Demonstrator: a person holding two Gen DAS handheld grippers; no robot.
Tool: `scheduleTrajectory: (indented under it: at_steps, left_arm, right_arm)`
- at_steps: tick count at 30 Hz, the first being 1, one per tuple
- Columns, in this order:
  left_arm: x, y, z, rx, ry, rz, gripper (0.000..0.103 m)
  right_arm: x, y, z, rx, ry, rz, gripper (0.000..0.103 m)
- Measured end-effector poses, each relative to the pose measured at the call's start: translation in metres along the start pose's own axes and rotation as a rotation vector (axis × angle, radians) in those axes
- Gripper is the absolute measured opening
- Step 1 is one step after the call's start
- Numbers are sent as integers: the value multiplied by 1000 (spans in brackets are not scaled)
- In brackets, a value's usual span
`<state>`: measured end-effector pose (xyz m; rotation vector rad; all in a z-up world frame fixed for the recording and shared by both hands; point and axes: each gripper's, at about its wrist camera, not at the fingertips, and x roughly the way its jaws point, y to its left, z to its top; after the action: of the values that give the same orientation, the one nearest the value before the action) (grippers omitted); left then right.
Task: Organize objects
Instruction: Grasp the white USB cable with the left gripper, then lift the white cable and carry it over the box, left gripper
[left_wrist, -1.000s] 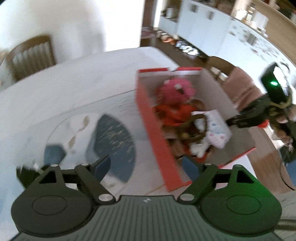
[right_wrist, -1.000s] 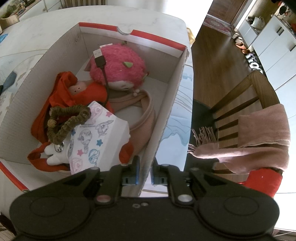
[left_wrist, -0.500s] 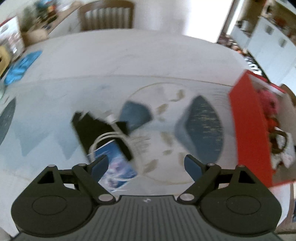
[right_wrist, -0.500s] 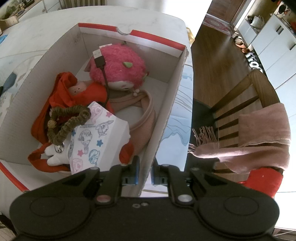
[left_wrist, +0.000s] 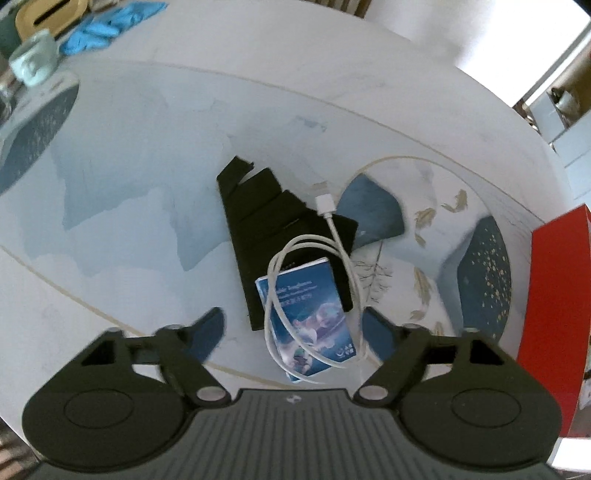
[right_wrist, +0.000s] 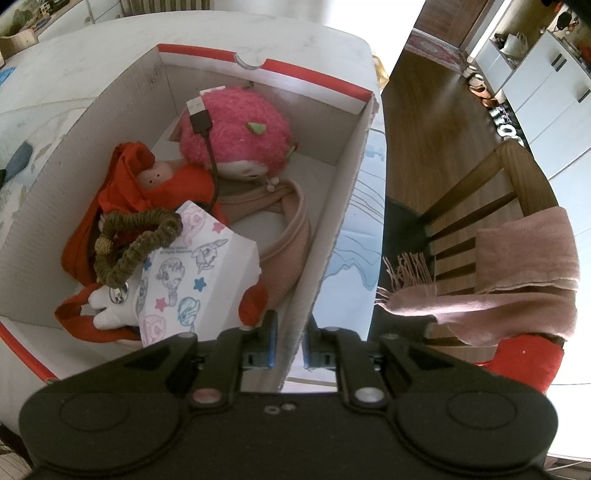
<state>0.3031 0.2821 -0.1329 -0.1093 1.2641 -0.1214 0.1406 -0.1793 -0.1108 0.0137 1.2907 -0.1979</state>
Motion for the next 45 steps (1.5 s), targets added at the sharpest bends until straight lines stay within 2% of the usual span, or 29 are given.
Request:
scheduleTrajectory:
  at_steps: [2, 4, 6, 9, 11, 18, 27, 45]
  left_arm:
    - [6, 6, 1, -39, 26, -25, 53]
    - [9, 9, 1, -62, 35, -47, 51]
    - [11, 10, 0, -62, 37, -51, 40]
    - [12, 12, 0, -72, 45, -61, 32]
    - [13, 12, 0, -66, 45, -54, 32]
    - [4, 11, -2, -38, 5, -38, 9]
    - [-29, -1, -1, 38, -73, -49, 4]
    - [-92, -94, -16, 261, -145, -260, 3]
  right_arm:
    - [0, 1, 0, 0, 0, -1, 12]
    - [0, 1, 0, -1, 1, -2, 12]
    - [0, 1, 0, -2, 2, -4, 12]
    - [0, 2, 0, -6, 3, -8, 12]
    - [0, 2, 0, -7, 3, -11, 13]
    - [1, 4, 0, -12, 5, -17, 12]
    - [1, 4, -1, -10, 4, -16, 12]
    - [1, 6, -1, -22, 3, -24, 12]
